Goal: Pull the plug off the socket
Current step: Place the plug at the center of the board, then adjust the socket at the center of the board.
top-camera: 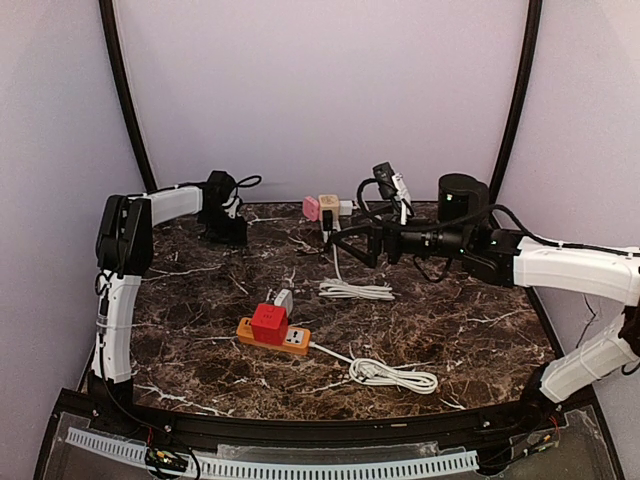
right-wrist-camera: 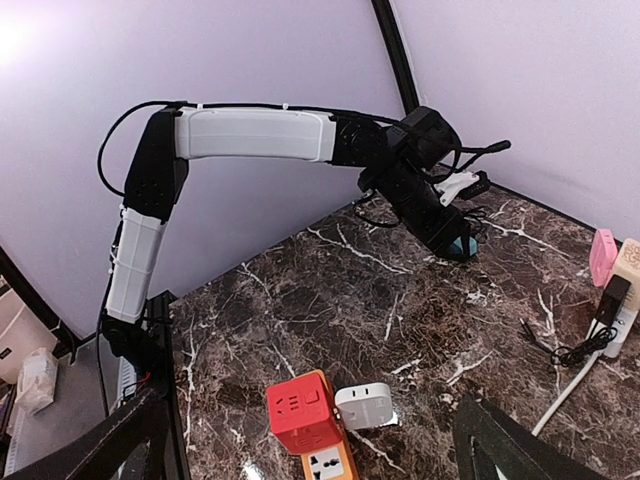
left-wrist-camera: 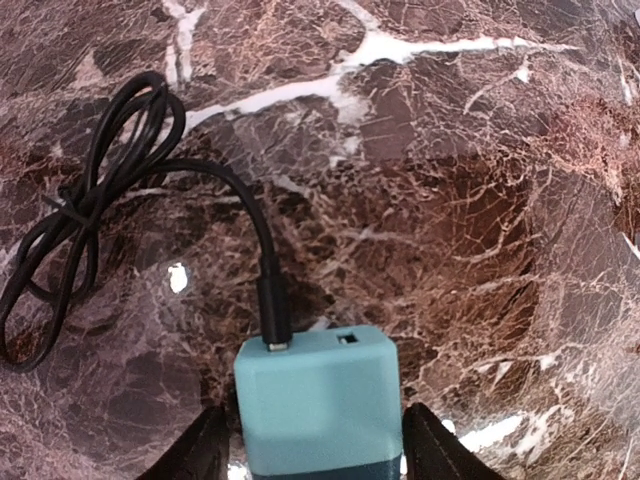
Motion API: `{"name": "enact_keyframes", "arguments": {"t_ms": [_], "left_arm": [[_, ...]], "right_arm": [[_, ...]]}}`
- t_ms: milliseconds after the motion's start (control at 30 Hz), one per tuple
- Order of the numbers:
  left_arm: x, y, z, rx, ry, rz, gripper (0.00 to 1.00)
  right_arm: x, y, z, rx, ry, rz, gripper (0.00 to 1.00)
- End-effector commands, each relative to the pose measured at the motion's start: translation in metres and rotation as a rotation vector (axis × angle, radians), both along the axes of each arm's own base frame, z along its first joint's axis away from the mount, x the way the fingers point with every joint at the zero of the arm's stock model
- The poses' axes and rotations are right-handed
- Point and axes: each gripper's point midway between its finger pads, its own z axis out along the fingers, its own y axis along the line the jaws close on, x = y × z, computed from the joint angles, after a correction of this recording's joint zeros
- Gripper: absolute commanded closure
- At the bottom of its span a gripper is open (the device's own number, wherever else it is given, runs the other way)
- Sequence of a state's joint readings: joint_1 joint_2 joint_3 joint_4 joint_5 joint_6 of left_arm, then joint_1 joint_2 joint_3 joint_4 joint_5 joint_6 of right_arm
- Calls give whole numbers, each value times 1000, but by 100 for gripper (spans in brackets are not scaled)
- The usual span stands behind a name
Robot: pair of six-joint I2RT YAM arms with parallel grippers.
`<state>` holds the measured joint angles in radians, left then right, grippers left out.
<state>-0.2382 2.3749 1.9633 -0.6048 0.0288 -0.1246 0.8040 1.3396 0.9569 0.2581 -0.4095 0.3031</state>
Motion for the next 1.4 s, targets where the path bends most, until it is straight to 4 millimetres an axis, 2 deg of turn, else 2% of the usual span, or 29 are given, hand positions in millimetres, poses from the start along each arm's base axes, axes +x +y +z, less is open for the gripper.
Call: {"name": "enact_keyframes", "arguments": {"t_ms": [0, 100, 200, 233, 300, 333, 433, 567, 633, 667, 700, 800, 833, 933, 1067, 1133, 1167, 1200, 1367], "left_arm": [[-7, 9, 14, 16, 32, 22, 38], [-8, 9, 30, 9, 11, 27, 35], [-9, 5, 58, -10, -27, 25, 30], [-10, 2, 64, -13, -37, 21, 26], [-16, -4, 93, -28, -79, 15, 16], [-18, -7, 100, -31, -89, 12, 14], [-38, -22, 127, -42, -125, -17, 11], [-71, -37, 144, -57, -142, -53, 11], [-91, -43, 147, -66, -146, -69, 11], [-106, -45, 134, -58, -112, -81, 11], [-113, -47, 148, -76, -146, -82, 12], [-156, -52, 145, -97, -137, -113, 12], [-163, -54, 146, -114, -142, -110, 11], [-203, -48, 143, -154, -131, -84, 11], [-243, -35, 133, -194, -129, -33, 13], [-259, -28, 126, -230, -115, 21, 17], [-267, -25, 116, -227, -94, 30, 20], [-271, -24, 119, -248, -103, 48, 21], [-296, -21, 94, -308, -36, 99, 43]], "right_arm": [[-3, 2, 9, 23, -27, 32, 1], [-2, 1, 7, 24, -12, 26, 1], [2, 1, 1, 11, 13, 2, 1], [3, 1, -1, 6, 23, -1, 2], [4, 3, -9, -8, 51, -4, 1], [5, 4, -15, -19, 67, -5, 1], [6, 7, -32, -50, 111, 1, 1], [10, 9, -54, -99, 161, -8, 2], [13, 9, -62, -122, 174, -18, 2], [14, 10, -67, -133, 178, -24, 2], [16, 11, -70, -143, 182, -26, 2], [18, 15, -79, -166, 186, -5, 4], [20, 15, -84, -171, 197, 1, 4], [28, 15, -98, -186, 234, 6, 7], [33, 20, -124, -228, 278, 15, 11], [34, 26, -138, -244, 310, 38, 14], [33, 29, -145, -250, 327, 53, 15], [32, 32, -150, -250, 343, 72, 16], [28, 45, -169, -241, 405, 140, 24]]}}
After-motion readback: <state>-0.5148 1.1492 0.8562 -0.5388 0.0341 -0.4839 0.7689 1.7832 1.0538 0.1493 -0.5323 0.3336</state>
